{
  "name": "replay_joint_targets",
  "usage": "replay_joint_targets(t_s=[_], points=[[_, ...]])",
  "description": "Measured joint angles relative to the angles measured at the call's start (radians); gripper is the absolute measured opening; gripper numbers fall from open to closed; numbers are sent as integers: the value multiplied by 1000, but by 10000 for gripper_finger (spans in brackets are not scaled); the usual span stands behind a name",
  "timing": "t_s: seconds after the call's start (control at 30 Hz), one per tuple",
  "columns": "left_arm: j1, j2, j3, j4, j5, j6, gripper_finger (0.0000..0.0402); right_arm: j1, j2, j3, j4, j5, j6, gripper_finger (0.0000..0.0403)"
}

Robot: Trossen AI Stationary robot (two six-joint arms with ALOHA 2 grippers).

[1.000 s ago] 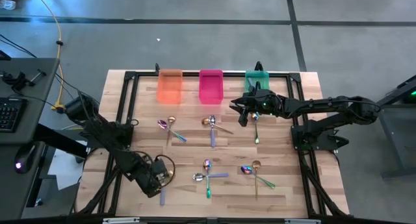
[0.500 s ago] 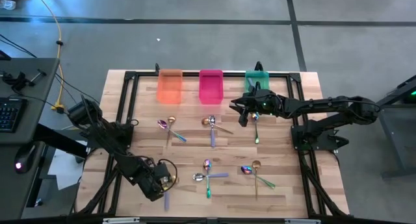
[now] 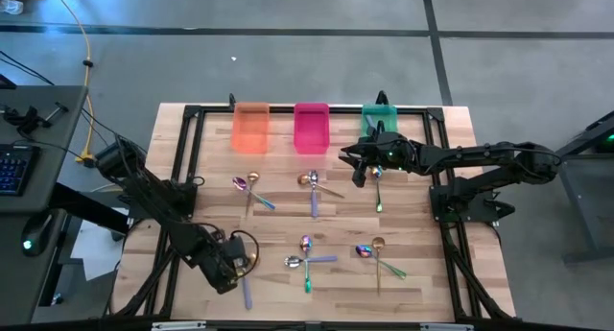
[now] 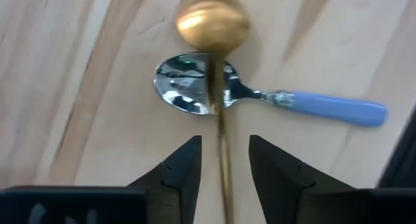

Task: Sort silverware by color (type)
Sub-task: Put the bottom left yellow spoon into the pink bin

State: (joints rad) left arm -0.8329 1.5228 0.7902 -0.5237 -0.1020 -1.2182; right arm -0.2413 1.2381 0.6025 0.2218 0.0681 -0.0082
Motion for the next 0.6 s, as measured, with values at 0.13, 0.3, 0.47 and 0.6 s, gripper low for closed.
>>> replay_joint_targets(t_s=[0.13,0.3,0.47,0.6], points=[[-7,16,2,33,0,0,139,0,0,0,0,0,0,107],[-7,80,2,39,5,0,142,0,0,0,-1,0,0,107],[-6,116,8,28,7,-18,140,0,0,0,-2,0,0,107],[-4,112,7,3,33,-2,100,0,0,0,-1,0,0,107]])
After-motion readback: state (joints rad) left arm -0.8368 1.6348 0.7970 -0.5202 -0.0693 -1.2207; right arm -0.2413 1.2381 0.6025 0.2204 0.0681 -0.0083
